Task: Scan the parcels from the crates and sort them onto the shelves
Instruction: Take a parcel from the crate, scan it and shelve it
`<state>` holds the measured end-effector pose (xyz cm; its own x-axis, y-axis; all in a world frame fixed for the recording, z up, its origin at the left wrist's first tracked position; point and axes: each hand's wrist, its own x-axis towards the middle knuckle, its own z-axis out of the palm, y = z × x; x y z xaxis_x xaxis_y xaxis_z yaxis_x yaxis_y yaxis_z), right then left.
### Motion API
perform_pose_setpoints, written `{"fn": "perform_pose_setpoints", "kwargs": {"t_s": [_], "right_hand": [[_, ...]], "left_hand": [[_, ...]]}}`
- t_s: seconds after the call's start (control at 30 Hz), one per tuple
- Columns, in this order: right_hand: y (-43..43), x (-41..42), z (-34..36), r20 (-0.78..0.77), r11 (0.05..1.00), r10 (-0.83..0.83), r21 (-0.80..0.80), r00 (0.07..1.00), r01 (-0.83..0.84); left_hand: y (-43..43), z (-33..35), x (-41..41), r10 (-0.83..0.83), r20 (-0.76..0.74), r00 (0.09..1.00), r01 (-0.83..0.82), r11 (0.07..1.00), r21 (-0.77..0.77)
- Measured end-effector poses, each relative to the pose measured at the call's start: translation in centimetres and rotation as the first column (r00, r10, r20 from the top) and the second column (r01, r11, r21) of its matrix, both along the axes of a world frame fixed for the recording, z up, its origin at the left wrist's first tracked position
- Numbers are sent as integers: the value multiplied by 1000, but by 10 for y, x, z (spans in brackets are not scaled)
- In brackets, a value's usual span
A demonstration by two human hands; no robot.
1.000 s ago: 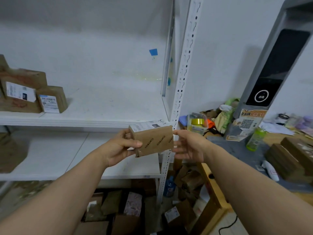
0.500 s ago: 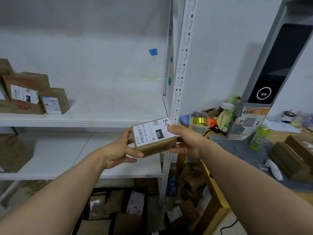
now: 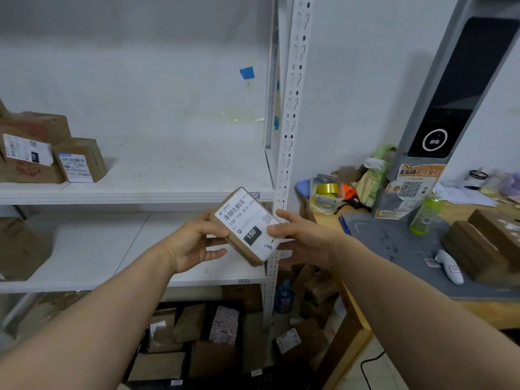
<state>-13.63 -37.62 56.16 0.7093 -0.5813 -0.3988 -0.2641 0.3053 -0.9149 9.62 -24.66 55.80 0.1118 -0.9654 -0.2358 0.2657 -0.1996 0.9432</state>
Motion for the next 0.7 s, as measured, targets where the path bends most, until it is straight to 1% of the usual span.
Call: {"fn": "perform_pose_setpoints", "kwargs": {"t_s": [0.1,0.2,0.23,0.33,0.37,0.47,0.5,0.57,0.63,0.7], "right_hand": [[-2,-6,-8,-25,999,22,29,999,-22],[-1,-16,-21,-50,998,54,42,997,-52],[-2,-19,-27,-40,998,39,47,998,-37],[-5,-27,-45,-20,995,-23,98,1000,25],[-7,-29,-51,-27,993,-26,110,999,29],[-14,-41,-70,-123,995,-27,91,992,38],[-18,-46,-79,-175,996,-56,61,983,68],[-29,-57,-99,-302,982,-184,-17,936,188],[-46,-69,-127,-420,942,-333,-117,844,313],[-60,-85,-144,-483,893,-450,-238,751,383]], "left_hand": [[-7,-1,-10,-5,47,999,4,1000,30],[-17,-13,-25,59,4,998,-59,997,46],[-19,-19,-33,52,2,999,-52,996,79],[-23,-42,-61,-77,58,995,60,968,245],[-26,-51,-69,-98,70,993,73,953,296],[-38,-73,-87,-69,118,991,19,924,381],[-44,-80,-91,-55,148,987,-9,917,399],[-55,-94,-98,-48,208,977,-48,900,433],[-65,-109,-106,-38,227,973,-74,883,464],[-75,-120,-116,-15,218,976,-93,873,478]]}}
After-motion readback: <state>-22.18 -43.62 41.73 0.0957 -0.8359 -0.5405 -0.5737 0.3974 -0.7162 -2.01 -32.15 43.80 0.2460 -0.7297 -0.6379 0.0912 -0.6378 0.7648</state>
